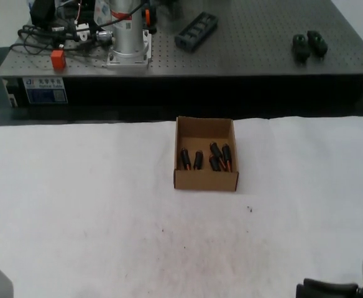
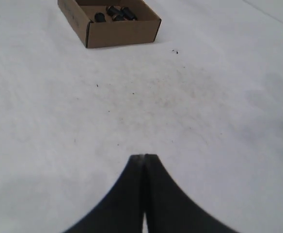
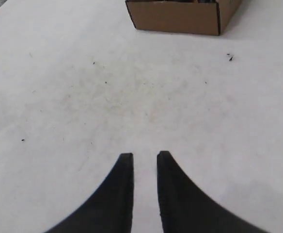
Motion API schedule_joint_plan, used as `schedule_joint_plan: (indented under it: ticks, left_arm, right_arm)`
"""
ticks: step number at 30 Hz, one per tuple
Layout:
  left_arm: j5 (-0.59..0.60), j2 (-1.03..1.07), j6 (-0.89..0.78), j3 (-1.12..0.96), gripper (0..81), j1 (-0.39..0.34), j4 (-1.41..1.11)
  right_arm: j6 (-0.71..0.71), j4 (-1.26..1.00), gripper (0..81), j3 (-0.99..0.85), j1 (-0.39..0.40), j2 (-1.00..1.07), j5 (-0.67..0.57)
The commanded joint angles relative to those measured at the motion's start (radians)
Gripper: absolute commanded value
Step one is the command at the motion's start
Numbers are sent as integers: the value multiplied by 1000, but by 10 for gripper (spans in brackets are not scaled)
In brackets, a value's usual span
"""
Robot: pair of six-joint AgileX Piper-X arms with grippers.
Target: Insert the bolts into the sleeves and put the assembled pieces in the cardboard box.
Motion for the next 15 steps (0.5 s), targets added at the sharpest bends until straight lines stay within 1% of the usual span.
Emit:
schedule_joint_plan:
  ticks: [1,10,15]
  left_arm:
    - [5,-8,35,-2,7,1,6]
    - [73,-8,67,12,7,1,-1]
    - [74,-8,1,84,7,1,-126]
  right_arm:
    - [7,-8,137,20,-1,-27,-15]
    - [0,-64,137,20,-1,-27,-15]
    - [51,-62,137,20,-1,-27,-15]
